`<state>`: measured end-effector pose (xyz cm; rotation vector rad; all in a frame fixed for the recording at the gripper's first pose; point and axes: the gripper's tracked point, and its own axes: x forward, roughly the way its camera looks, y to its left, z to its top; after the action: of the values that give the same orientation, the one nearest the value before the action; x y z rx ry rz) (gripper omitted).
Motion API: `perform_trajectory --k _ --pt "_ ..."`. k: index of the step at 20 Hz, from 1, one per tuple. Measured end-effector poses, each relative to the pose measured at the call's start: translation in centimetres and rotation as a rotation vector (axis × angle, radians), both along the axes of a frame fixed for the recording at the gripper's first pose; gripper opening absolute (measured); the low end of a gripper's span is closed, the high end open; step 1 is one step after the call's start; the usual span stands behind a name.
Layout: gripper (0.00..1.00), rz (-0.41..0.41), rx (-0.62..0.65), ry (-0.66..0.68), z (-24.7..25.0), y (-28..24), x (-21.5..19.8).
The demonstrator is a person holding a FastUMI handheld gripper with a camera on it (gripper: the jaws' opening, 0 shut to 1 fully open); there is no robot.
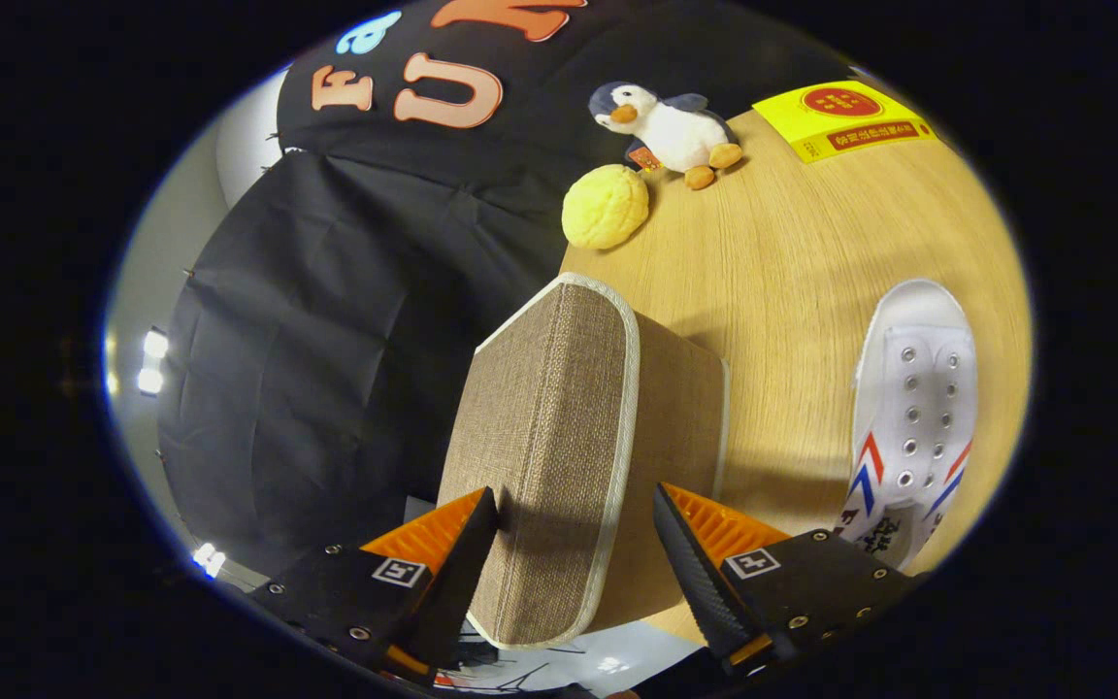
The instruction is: Open the storage box then place both shoes into the box .Put the left shoe in first, then the right shoe, with the right side of both shoes facing outward in a uniform manner.
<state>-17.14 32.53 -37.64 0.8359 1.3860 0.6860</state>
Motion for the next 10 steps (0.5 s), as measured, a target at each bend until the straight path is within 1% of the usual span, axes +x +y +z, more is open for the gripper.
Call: perform_trajectory --k 2,4,5,6,8,9,10 --pt "0.96 -0.006 0.023 0.002 0.0 0.3 0.1" --pt "0.95 -0.020 0.066 -0.006 1.3 0.5 0.5" --pt "0.91 -0.028 0.069 -0.003 1.8 0.3 0.7" --pt "0.89 -0.027 0.078 0.008 2.1 -0.1 0.6" --pt "0.83 -0.065 0.137 0.027 4.1 -0.4 1.4" --pt "0.76 -0.081 0.165 0.024 5.3 -0.5 1.9" --pt "0.74 -0.087 0.182 0.010 6.4 -0.7 2.3"
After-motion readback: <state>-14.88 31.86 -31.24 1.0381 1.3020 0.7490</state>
